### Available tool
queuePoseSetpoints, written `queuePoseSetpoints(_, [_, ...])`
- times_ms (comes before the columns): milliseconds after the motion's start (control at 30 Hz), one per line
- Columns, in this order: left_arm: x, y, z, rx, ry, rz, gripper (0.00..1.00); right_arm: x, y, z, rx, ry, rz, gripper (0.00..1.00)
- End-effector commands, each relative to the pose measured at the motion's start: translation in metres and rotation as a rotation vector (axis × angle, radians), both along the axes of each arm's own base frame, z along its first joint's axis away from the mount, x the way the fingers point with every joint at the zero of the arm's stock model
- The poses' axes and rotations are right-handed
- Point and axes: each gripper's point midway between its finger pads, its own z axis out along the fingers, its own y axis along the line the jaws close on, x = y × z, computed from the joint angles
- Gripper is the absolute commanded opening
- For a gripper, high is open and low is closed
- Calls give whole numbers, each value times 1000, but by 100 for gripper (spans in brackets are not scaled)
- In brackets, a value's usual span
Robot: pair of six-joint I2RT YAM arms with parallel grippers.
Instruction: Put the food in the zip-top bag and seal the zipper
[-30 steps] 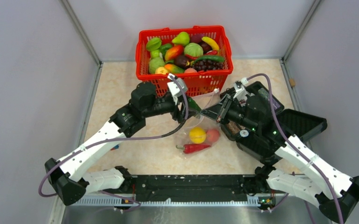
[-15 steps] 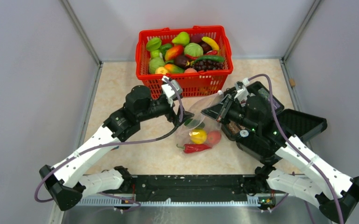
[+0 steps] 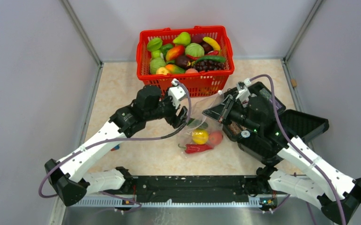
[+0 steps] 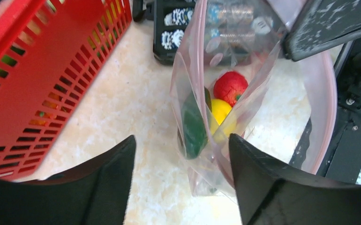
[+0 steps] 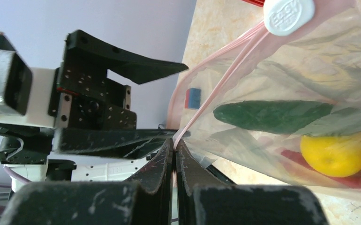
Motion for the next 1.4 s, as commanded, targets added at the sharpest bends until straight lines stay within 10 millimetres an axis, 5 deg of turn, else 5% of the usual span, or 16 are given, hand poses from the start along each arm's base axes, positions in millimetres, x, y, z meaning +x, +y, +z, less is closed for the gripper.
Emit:
queuePoseSetpoints(0, [5, 3, 10, 8, -30, 27, 66, -3, 5, 15, 20, -54, 39, 0])
queuePoseSetpoints(200, [4, -2, 27, -38, -64, 4, 32, -7, 1, 7, -50, -55, 55, 0])
queuePoseSetpoints(300, [1, -7, 33, -69, -71, -25, 1, -10, -2, 7, -70, -67, 65, 0])
queuePoseSetpoints(533, [-3, -16, 42, -116, -70, -67, 0, -10, -8, -8, -120, -20, 41, 0])
queuePoseSetpoints(833, [4, -14, 59, -190, -104, -3, 0, -3, -47, -64, -34, 258, -271, 0])
queuePoseSetpoints(1100, [6, -16, 61, -197, -107, 2, 0, -15, -50, -63, -164, 251, -199, 0])
queuePoseSetpoints(1167, [5, -16, 66, -211, -114, -3, 8, -16, -49, -57, -152, 235, -189, 0])
queuePoseSetpoints(1233, [1, -16, 74, -227, -124, -21, 39, -15, -48, -51, -126, 217, -189, 0])
queuePoseSetpoints(1367, [-5, -13, 86, -244, -154, -36, 67, -15, -45, -47, -90, 205, -183, 0])
